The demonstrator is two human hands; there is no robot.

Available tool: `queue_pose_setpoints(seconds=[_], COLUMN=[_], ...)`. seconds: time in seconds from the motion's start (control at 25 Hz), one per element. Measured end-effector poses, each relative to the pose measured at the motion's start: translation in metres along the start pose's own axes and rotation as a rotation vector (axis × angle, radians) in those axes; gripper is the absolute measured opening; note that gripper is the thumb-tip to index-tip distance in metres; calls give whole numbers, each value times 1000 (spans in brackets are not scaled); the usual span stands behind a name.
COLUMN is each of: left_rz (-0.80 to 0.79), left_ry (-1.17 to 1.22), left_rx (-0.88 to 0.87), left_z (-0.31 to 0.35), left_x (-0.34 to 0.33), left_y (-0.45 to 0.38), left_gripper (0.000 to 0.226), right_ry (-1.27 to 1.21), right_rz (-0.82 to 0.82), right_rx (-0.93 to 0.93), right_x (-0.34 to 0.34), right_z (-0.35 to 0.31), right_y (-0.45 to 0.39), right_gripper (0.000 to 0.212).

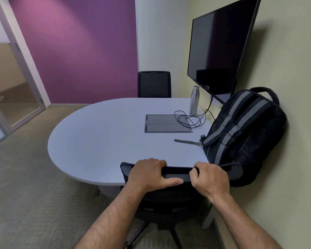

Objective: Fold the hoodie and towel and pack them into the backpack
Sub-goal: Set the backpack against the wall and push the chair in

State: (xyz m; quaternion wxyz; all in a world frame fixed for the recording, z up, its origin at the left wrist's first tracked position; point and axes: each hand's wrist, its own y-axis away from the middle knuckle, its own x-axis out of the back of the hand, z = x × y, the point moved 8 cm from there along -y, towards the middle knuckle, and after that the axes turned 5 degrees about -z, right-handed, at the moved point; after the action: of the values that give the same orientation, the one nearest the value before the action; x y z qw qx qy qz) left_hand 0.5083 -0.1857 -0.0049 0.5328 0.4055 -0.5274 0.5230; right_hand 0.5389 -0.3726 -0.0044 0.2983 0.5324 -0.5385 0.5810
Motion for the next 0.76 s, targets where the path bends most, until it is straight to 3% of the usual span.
queue_pose_setpoints(seconds=[0.56,0.76], left_rz=[18,48], left_ry=[-48,-76], left_rx=[-23,52], left_z=[-3,0], left_x=[-1,3], left_y=[-2,18], left_gripper=[95,108], right_ry=[7,-112], right_rz=[-19,-127], right_rx=[0,90], right_x=[-3,0], right_z=[-3,-5], right_y=[-3,1], right_gripper=[34,53])
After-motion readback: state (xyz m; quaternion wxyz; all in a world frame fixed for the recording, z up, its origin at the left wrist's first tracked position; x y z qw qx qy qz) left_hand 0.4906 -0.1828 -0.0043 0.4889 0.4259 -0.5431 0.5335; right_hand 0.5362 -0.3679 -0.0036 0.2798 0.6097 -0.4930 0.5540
